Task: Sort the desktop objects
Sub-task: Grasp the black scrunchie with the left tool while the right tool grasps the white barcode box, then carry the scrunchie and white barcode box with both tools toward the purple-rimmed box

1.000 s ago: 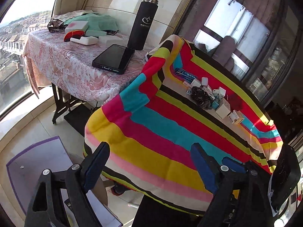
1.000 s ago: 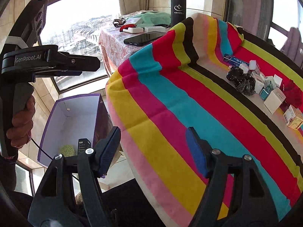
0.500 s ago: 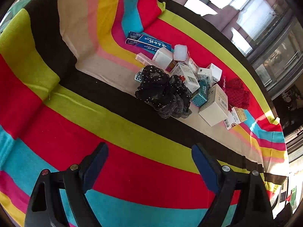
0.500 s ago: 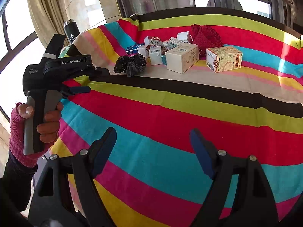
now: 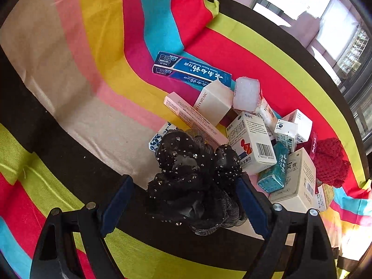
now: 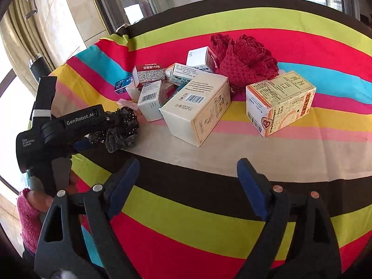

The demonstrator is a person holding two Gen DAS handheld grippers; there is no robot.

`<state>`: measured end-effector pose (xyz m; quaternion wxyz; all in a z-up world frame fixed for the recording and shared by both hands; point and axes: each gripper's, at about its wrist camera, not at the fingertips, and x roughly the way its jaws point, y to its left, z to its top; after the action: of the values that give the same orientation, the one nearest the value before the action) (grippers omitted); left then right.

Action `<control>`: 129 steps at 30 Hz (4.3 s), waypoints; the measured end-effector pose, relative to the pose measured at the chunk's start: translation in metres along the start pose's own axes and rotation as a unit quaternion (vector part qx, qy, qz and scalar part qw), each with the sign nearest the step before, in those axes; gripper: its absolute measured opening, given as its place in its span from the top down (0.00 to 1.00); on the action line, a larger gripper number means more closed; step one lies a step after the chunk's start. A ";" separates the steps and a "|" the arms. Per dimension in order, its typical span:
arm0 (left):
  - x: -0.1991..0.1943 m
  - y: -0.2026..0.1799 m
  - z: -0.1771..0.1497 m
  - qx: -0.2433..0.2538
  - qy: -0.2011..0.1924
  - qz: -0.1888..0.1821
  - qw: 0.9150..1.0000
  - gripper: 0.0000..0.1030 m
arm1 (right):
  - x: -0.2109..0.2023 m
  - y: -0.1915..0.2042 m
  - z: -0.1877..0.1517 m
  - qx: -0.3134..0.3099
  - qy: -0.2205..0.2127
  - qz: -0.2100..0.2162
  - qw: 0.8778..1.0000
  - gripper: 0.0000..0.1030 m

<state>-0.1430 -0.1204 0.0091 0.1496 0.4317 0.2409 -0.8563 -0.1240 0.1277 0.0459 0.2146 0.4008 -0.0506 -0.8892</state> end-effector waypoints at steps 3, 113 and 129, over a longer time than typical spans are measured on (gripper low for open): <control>0.002 -0.002 -0.003 0.008 -0.002 0.000 1.000 0.12 | 0.031 0.006 0.019 0.020 0.006 -0.018 1.000 0.15; -0.141 0.070 -0.139 0.117 -0.048 0.023 0.992 0.59 | -0.117 0.081 -0.119 -0.131 -0.005 -0.031 0.991 0.47; -0.201 0.148 -0.184 0.066 -0.058 0.006 0.996 0.58 | -0.119 0.152 -0.159 -0.210 0.025 0.006 0.977 0.47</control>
<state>0.1654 -0.1357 0.0357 0.1396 0.3911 0.1723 -0.8932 0.1143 0.0541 0.0612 0.3006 0.3686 0.1401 -0.8684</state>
